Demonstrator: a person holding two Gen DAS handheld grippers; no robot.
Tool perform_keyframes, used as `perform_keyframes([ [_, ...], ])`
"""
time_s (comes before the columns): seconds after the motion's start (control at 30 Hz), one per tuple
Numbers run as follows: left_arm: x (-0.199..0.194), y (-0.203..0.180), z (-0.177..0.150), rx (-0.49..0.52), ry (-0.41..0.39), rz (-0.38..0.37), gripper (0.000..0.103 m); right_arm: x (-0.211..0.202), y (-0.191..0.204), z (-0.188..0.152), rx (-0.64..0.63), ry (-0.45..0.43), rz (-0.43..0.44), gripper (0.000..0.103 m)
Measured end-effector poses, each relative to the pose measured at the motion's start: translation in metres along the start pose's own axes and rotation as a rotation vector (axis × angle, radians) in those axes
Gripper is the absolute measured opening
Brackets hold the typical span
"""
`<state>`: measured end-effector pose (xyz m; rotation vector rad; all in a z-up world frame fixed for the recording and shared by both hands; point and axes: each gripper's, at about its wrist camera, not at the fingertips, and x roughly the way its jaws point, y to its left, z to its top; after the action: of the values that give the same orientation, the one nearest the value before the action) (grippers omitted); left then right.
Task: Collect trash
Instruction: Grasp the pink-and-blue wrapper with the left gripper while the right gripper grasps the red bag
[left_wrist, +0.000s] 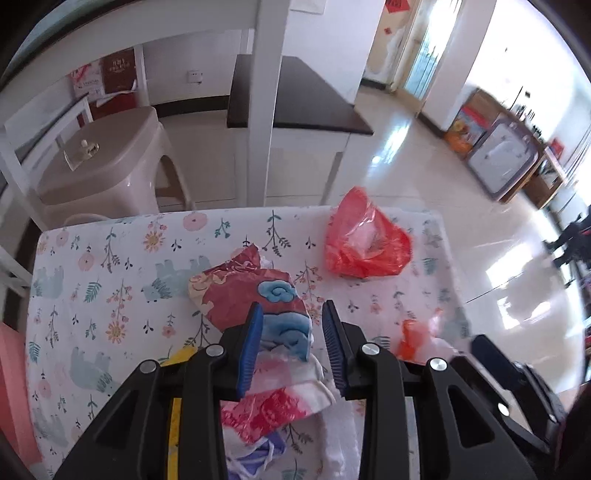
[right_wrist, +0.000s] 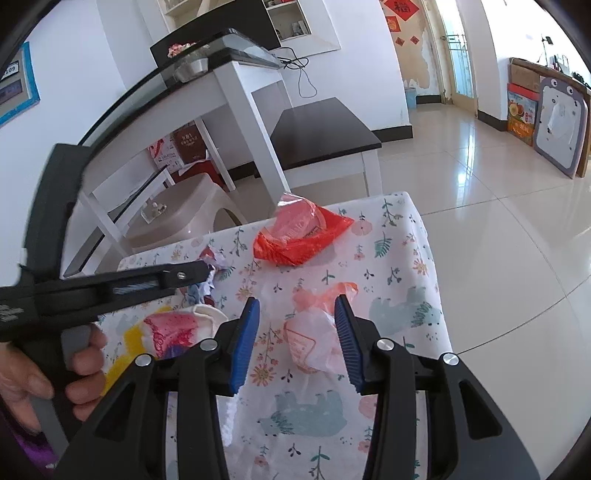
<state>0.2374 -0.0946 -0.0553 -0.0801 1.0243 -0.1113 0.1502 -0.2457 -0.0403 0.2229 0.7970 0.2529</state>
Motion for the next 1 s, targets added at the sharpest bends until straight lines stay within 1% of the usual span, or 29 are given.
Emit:
perform_keyframes([
  [0.07,0.007,-0.002,-0.003,0.016,0.007,0.065,0.032,0.0,-0.004,-0.001,0.01,0.001,-0.002,0.043],
  [0.13,0.004,0.004,-0.008,0.007,-0.012,0.073,0.032,0.0,-0.007,-0.002,0.013,-0.001,-0.003,0.043],
  [0.17,0.0,0.009,-0.01,-0.005,-0.017,0.063,0.032,-0.001,-0.009,-0.003,0.014,-0.001,-0.004,0.043],
  [0.2,-0.004,0.017,-0.012,-0.023,-0.024,0.038,0.03,0.0,-0.01,-0.003,0.015,0.0,-0.004,0.043],
  [0.23,-0.006,0.022,-0.014,-0.032,-0.027,0.031,0.024,0.001,-0.012,-0.003,0.018,0.001,-0.002,0.043],
  [0.3,-0.01,0.034,-0.017,-0.055,-0.035,0.024,0.018,0.003,-0.013,-0.003,0.026,0.004,0.007,0.043],
  [0.43,-0.019,0.063,-0.022,-0.138,-0.056,-0.033,0.012,0.007,-0.009,-0.002,0.015,0.012,0.029,0.043],
  [0.47,-0.021,0.068,-0.023,-0.146,-0.065,-0.044,0.011,0.008,-0.007,-0.001,0.01,0.012,0.032,0.043],
  [0.53,-0.026,0.075,-0.025,-0.149,-0.079,-0.058,0.005,0.01,-0.003,0.002,0.002,0.014,0.043,0.043],
  [0.6,-0.031,0.082,-0.028,-0.154,-0.09,-0.073,0.004,0.012,-0.001,0.006,0.004,0.017,0.057,0.043],
  [0.8,-0.04,0.095,-0.031,-0.15,-0.123,-0.088,0.003,0.021,-0.003,0.02,0.055,0.033,0.098,0.043],
  [0.93,-0.052,0.099,-0.037,-0.113,-0.183,-0.059,0.003,0.031,-0.006,0.033,0.112,0.048,0.115,0.043],
  [1.0,-0.057,0.098,-0.04,-0.091,-0.203,-0.056,0.003,0.039,-0.005,0.041,0.153,0.059,0.128,0.043],
])
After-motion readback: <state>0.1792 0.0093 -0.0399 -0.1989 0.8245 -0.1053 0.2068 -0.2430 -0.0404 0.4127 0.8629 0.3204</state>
